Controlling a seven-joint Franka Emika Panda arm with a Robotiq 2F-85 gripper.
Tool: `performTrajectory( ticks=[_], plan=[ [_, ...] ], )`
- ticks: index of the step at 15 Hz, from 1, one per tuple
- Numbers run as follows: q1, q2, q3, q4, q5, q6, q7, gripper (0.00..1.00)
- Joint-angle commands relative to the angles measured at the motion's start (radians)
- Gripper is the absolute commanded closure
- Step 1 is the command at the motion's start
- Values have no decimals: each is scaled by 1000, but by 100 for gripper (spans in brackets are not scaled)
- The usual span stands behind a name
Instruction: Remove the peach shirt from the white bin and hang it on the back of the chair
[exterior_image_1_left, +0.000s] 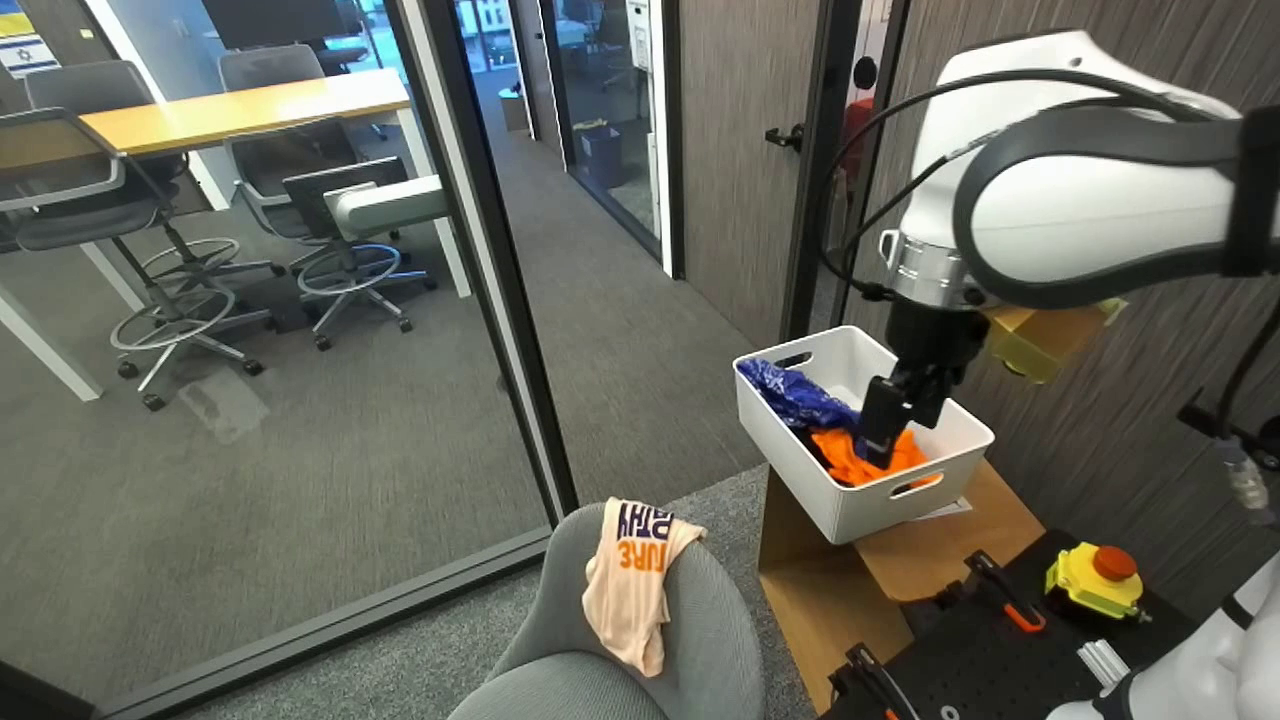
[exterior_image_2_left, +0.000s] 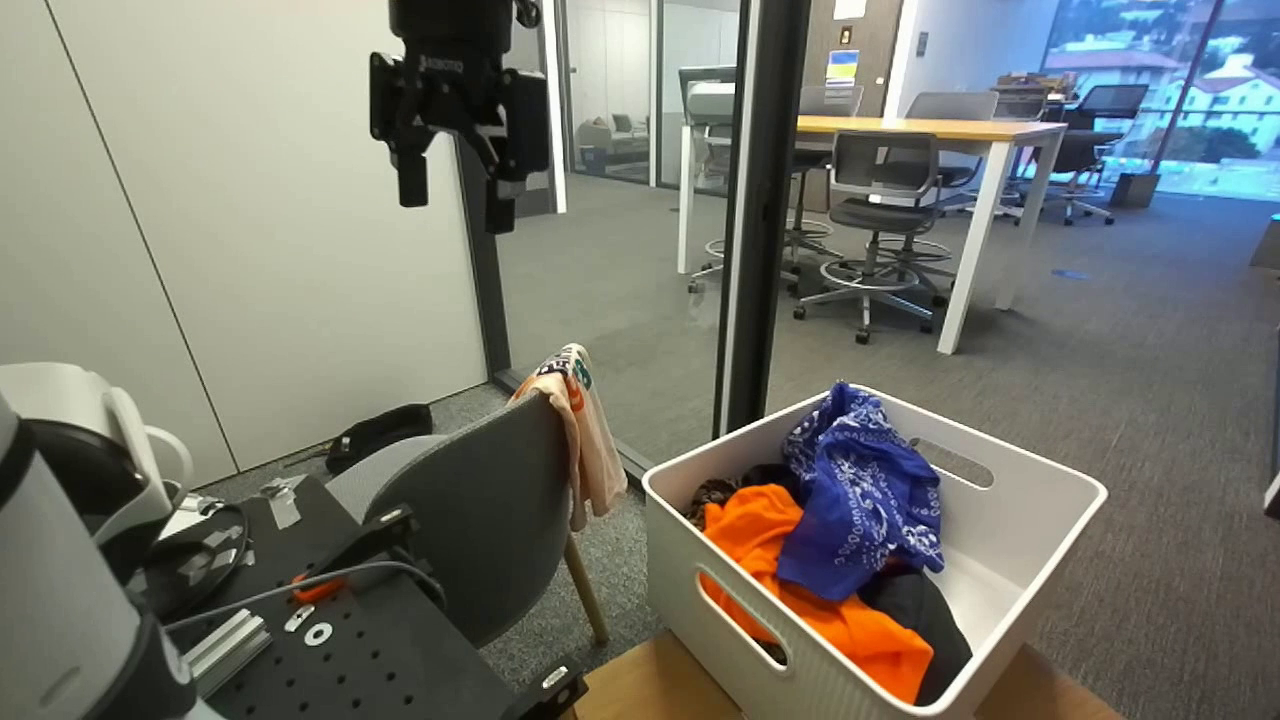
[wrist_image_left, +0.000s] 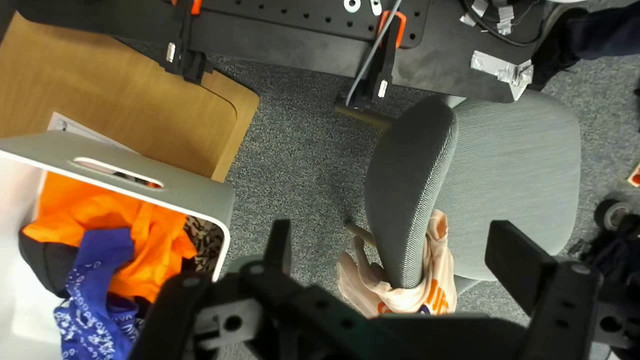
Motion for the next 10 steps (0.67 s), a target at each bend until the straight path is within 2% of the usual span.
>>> performTrajectory(
  ticks=[1,2,3,6,10],
  plan=[
    [-22,-171,-19,-61,-22,-66,28,0],
    [-28,-191,-20,-66,-20,-80,35,0],
    [-13,-110,-17,-40,-10,-53,14,0],
    [-20,-166,-19,-58,-10,-73,22,0],
    [-20,-170,-19,-59,-10,-76,25,0]
  ],
)
